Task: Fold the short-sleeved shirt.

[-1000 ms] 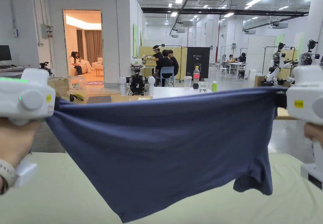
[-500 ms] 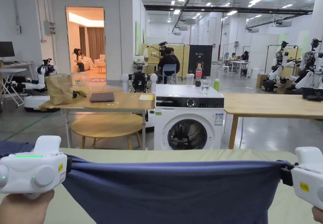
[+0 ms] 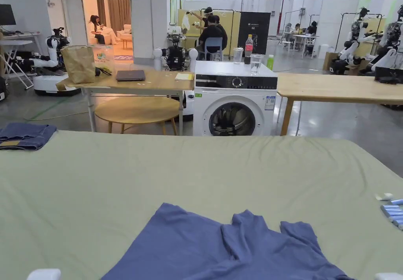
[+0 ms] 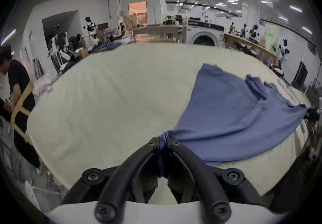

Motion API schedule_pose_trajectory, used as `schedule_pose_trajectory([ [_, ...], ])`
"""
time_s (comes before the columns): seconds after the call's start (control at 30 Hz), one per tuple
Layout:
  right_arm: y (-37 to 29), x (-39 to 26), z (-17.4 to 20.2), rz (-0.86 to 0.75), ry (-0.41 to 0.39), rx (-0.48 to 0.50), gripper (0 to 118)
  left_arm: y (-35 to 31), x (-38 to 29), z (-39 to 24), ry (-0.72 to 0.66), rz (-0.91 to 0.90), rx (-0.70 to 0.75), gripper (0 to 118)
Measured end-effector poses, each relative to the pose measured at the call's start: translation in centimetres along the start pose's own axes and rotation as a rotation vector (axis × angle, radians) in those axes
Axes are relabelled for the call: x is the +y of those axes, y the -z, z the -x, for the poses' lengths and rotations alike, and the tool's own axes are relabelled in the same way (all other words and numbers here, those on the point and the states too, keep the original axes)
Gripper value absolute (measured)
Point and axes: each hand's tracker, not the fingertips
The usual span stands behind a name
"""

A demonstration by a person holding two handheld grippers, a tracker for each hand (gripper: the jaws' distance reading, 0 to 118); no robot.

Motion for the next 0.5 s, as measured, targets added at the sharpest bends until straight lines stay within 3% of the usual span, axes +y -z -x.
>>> schedule_pose_trajectory([
  [0.07, 0.5, -1.4, -0.1, 0.011, 0.020, -0.003, 13, 0.2, -0.7, 0.4, -0.032, -0.017, 0.000, 10],
  [0.1, 0.5, -1.3, -0.3, 0.006, 0.020, -0.003, 31, 0.0, -0.6, 0.5, -0.036, -0.044, -0.011, 31],
  [0.17, -0.6, -0.3, -0.1, -0.024, 0.026, -0.019, 88, -1.4, 0.2, 0.5, -0.028, -0.101, 0.028, 78],
  [0.2, -2.1, 0.7, 0.1, -0.068, 0.036, -0.004, 105, -2.7, 1.1, 0.3, -0.035, -0.154, 0.018, 100],
  [0.23, -3.5, 1.8, 0.8, -0.130, 0.048, 0.036, 105, -4.0, 1.9, -0.1, -0.043, -0.208, 0.008, 106],
  [0.4, -10.4, 6.8, 7.5, -0.458, 0.031, 0.122, 106, -10.3, 5.1, -7.0, 0.043, -0.435, -0.075, 106],
  [0.5, -12.4, 8.2, 11.4, -0.548, 0.048, 0.149, 106, -11.5, 5.4, -10.2, 0.062, -0.502, -0.109, 106],
])
